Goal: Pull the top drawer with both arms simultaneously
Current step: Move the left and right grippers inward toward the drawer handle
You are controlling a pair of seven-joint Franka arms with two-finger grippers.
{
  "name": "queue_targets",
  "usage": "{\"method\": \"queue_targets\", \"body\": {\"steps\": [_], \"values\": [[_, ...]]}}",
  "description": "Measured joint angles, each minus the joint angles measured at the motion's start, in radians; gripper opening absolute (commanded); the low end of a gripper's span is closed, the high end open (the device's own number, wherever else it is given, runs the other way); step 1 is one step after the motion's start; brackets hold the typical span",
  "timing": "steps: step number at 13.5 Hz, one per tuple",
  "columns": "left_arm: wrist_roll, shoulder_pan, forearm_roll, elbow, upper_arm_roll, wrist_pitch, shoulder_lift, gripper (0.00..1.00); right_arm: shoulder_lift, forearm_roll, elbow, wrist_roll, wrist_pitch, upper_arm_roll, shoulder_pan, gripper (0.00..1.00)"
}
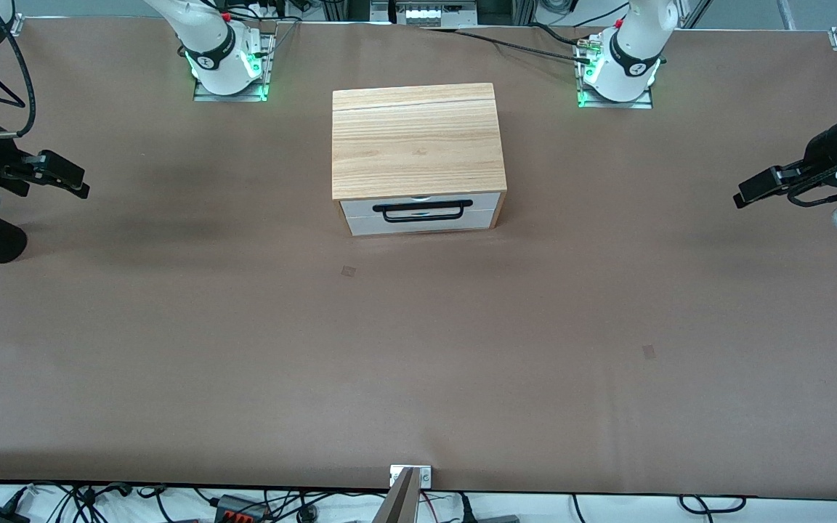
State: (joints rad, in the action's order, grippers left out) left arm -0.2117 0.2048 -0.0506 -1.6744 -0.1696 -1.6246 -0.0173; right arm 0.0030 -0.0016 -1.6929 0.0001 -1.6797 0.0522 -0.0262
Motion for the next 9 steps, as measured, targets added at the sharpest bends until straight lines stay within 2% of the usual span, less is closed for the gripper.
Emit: {"method": "queue_targets", "body": {"steps": [5, 9], "values": [[0.0, 0.0, -0.023, 0.0, 0.0, 0.0, 0.0, 1.0, 0.0, 0.0, 0.0, 0.0, 0.0, 0.0, 0.0, 1.0], [0.003, -0.014, -0.173, -0.001, -0.011, 0.011, -0.014, 1.0, 0.001, 0.0, 0.0, 0.001, 0.0, 0.0, 0.0, 1.0]]}}
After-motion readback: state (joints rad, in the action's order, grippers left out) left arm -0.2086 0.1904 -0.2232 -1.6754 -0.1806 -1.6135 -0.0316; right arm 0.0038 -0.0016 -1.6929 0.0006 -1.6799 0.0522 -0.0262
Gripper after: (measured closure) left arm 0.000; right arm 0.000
